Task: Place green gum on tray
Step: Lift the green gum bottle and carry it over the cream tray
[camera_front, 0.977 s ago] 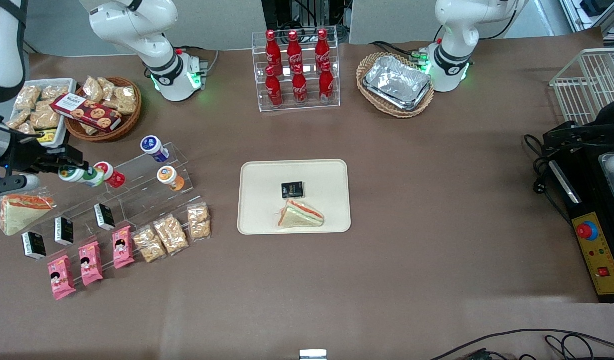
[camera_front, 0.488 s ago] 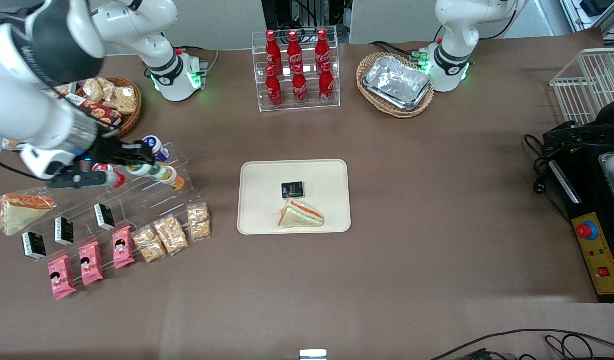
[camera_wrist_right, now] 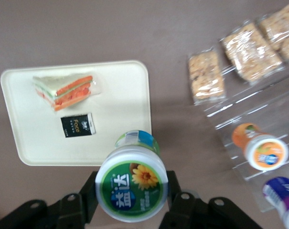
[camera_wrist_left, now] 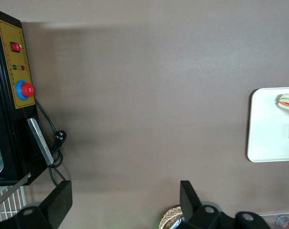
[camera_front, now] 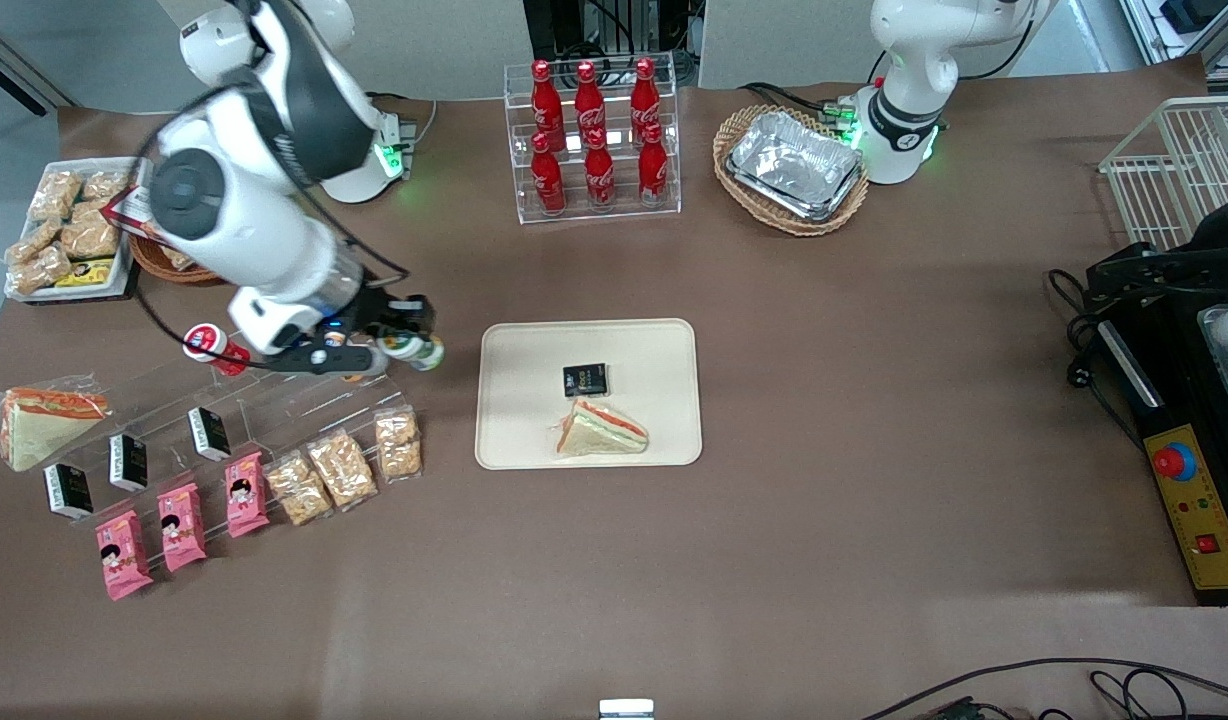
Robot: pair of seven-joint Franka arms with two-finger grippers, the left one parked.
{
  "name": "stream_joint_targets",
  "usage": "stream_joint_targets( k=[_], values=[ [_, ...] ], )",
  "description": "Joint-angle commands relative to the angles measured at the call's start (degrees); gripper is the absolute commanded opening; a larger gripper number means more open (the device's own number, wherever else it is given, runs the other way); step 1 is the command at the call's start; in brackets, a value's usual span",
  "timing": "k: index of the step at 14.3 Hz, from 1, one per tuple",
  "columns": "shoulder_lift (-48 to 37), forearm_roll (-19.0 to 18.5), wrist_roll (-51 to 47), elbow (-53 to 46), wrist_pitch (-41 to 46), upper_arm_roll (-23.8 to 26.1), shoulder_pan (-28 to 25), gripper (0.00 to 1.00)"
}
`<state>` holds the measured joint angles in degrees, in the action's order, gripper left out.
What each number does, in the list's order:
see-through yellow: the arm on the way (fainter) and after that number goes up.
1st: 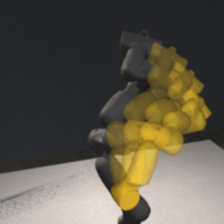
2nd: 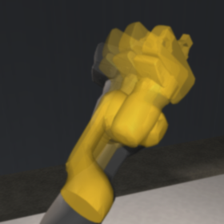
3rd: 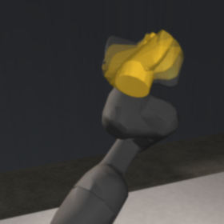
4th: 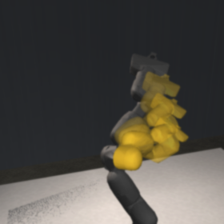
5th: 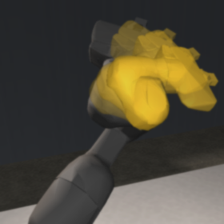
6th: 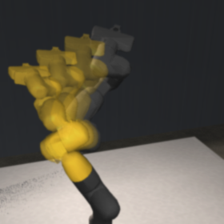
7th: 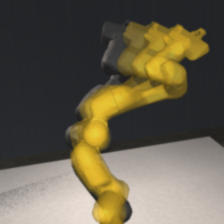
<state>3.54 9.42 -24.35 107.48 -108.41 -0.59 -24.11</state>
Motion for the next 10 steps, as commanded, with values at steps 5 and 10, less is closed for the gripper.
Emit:
stream_joint_targets(
  k=[5, 10],
  values=[
    [7.08, 0.33, -8.87, 9.76, -19.98, -0.29, -11.30, 0.48],
    [9.64, 0.07, -9.49, 17.30, -31.92, -0.29, -13.86, 0.49]
  ],
)
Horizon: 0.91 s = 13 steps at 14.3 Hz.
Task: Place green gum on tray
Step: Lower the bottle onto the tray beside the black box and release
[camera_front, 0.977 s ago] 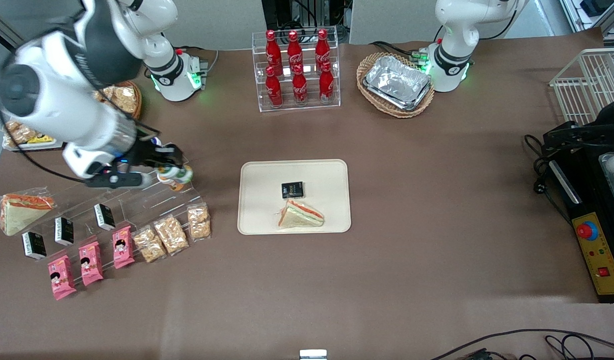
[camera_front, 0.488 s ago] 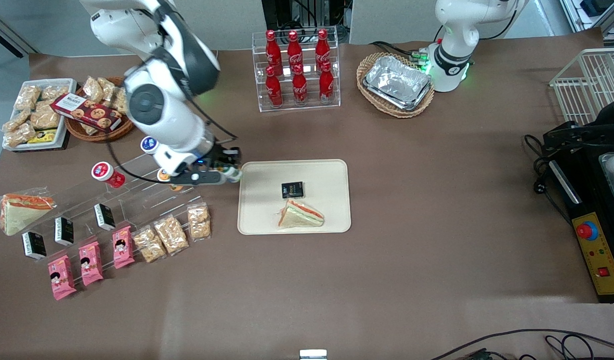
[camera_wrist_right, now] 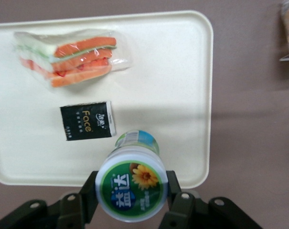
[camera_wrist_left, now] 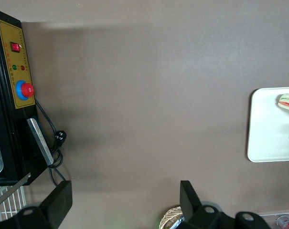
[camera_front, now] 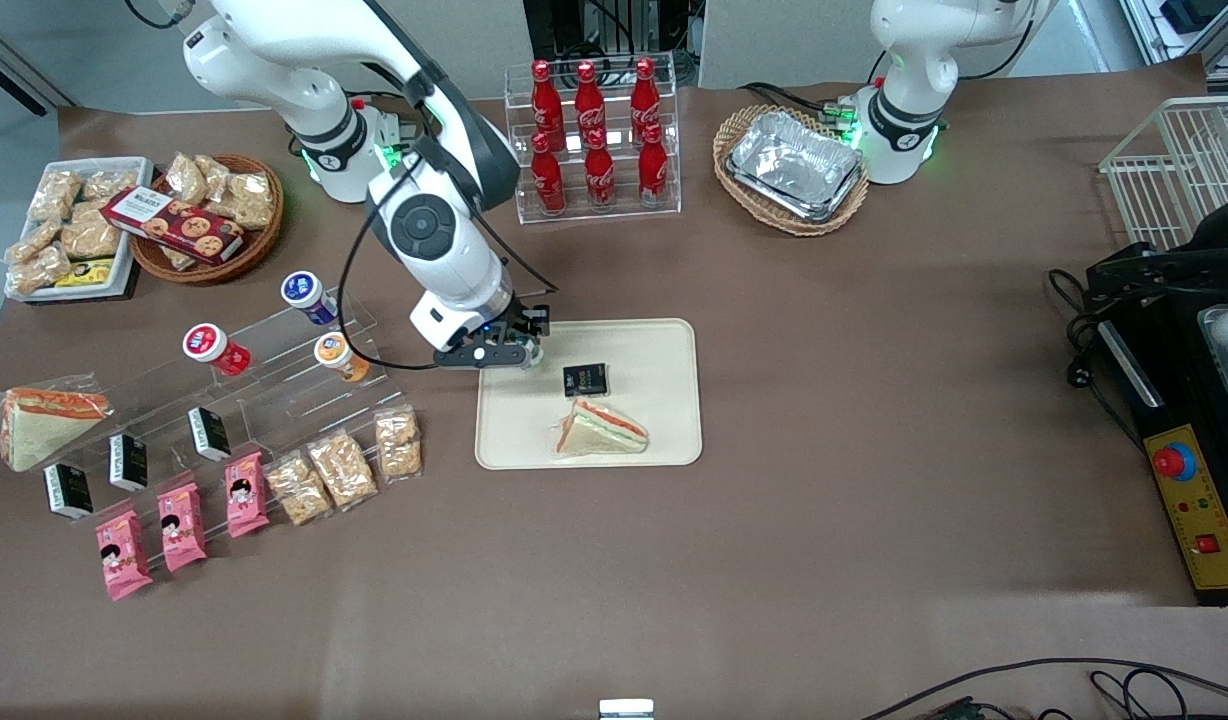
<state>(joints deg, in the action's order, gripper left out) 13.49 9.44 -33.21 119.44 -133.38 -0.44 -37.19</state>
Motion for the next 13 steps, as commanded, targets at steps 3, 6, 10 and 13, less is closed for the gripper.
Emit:
stream_joint_targets(
  k=[3, 6, 10, 13],
  values=[
    [0.74, -0.38, -0.63, 7.03, -9.26, -0.44, -0.78, 0.49],
    [2.76, -0.38, -0.63, 7.03, -11.28, -0.44, -0.78, 0.49],
    [4.34, -0.29, -0.80, 7.03, -13.13, -0.53, -1.48, 0.49],
    [5.22, -0.29, -0.98, 6.95, -14.27, -0.53, -1.48, 0.51]
  ],
)
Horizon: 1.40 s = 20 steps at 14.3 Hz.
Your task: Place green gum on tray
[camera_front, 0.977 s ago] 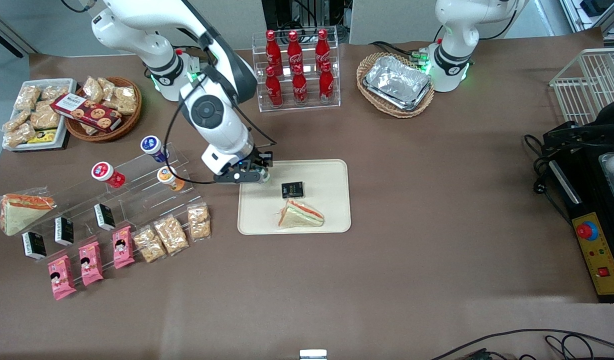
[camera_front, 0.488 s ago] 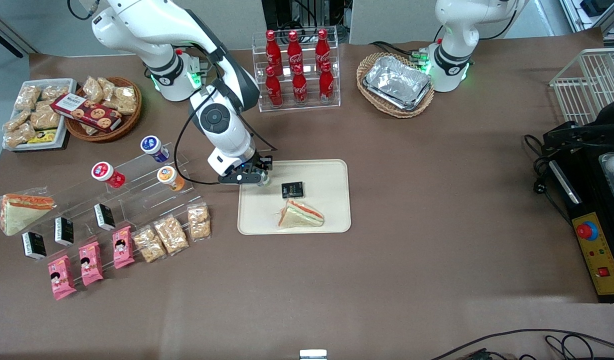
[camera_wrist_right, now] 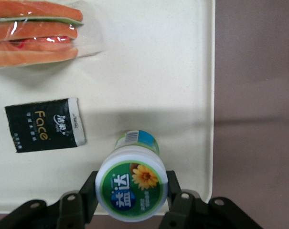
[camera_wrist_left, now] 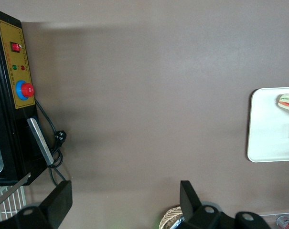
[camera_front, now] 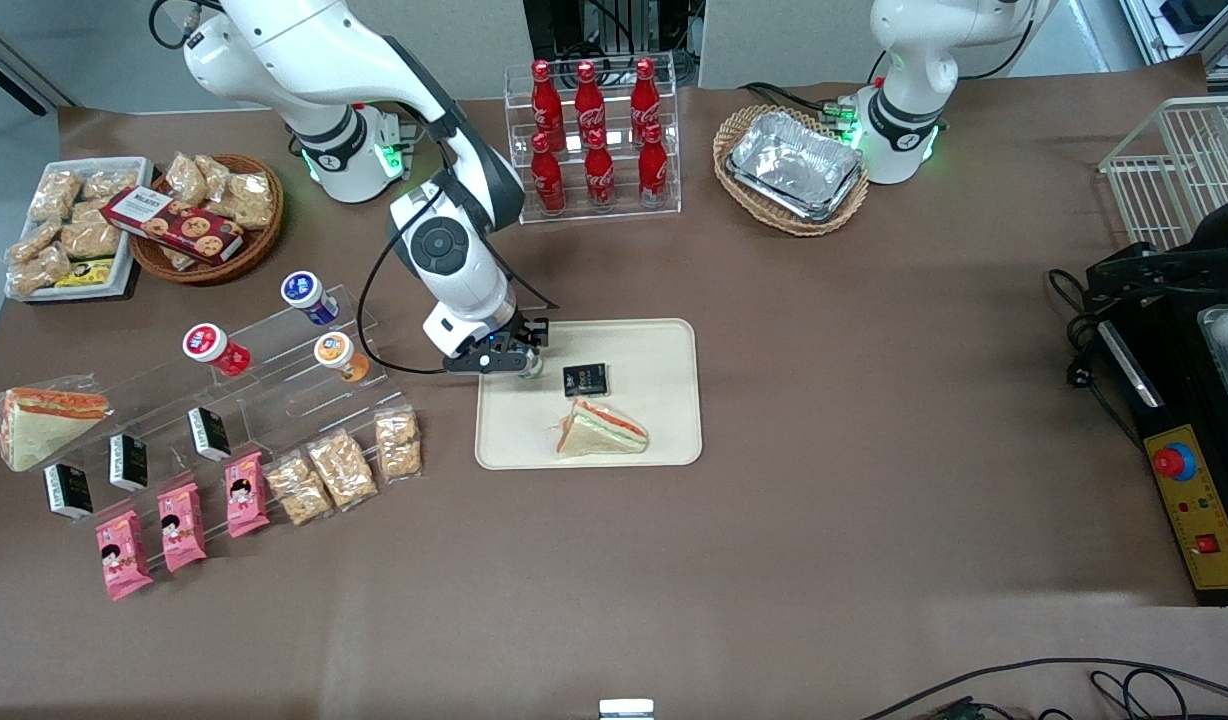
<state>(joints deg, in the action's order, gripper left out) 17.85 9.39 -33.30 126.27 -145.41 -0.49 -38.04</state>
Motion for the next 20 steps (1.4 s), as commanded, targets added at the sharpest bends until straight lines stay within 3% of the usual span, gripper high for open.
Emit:
stream_joint_targets(
  k=[1, 2, 3, 9, 17, 20],
  values=[
    [1.13, -0.25, -1.07, 0.11, -2.51, -0.39, -0.63, 0.56],
    [1.22, -0.25, -1.76, 0.11, -2.68, -0.39, -0.63, 0.80],
    [1.22, -0.25, -2.99, 0.03, -2.68, -0.39, -0.63, 0.98],
    [-1.93, -0.34, -1.43, -0.42, -1.72, -1.18, 1.12, 0.99],
    [-15.81, -0.25, 16.66, -5.42, 22.86, -1.62, 18.15, 0.99],
    [-20.74, 0.36, 26.85, -5.51, 27.80, -1.88, 26.50, 0.99]
  ],
)
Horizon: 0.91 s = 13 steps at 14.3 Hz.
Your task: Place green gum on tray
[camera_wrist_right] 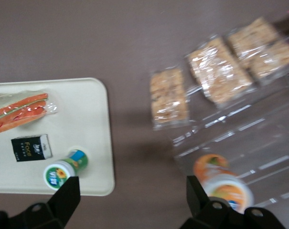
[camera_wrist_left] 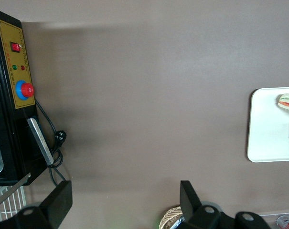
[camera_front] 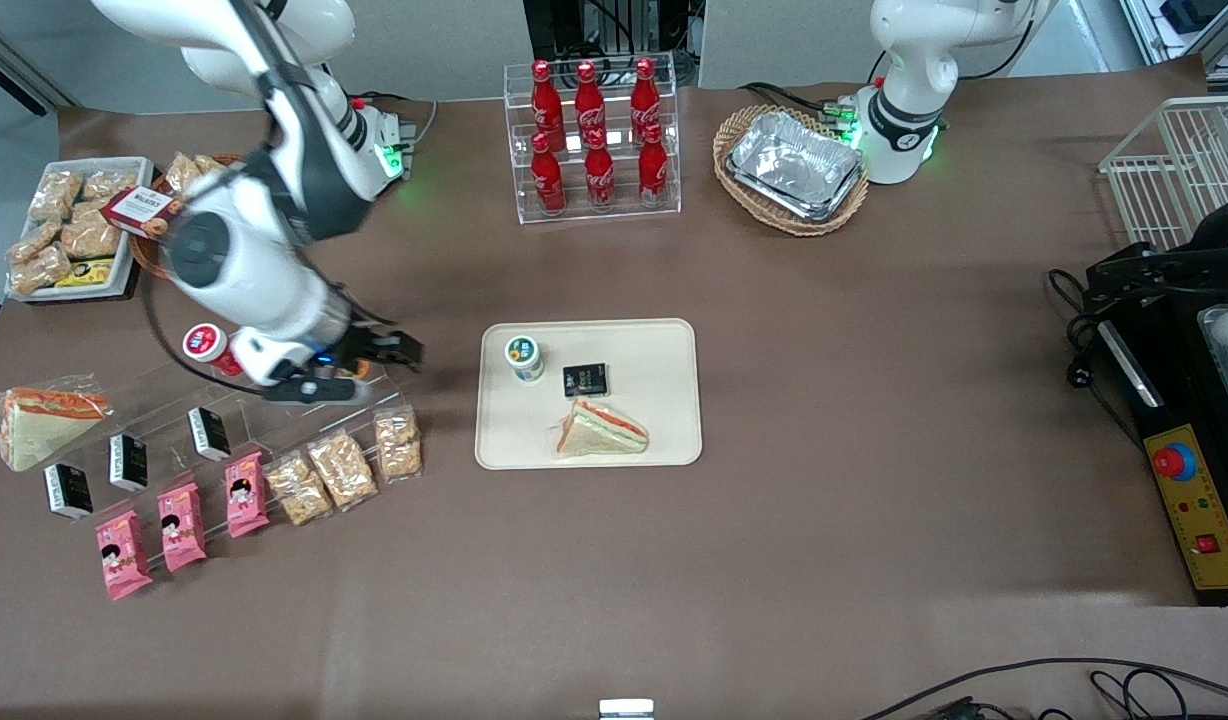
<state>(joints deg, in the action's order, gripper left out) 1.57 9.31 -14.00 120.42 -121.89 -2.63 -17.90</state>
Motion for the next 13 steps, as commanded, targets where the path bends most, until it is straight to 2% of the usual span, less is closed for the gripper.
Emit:
stream_joint_targets(
  k=[1, 4, 6, 9, 13],
  values=[
    [-5.60, 0.44, 9.85, 0.08, 5.42, -1.05, 7.51, 0.99],
    [-7.72, -0.08, 12.33, -2.80, 11.12, -7.11, 7.61, 0.99],
    [-7.46, -0.43, 13.38, -8.59, 16.91, -9.76, 7.70, 0.99],
    [-6.67, -4.12, 13.47, -15.63, 23.35, -11.69, 7.79, 0.99],
    [-6.49, -4.48, 14.17, -22.75, 28.26, -13.37, 7.87, 0.99]
  ],
)
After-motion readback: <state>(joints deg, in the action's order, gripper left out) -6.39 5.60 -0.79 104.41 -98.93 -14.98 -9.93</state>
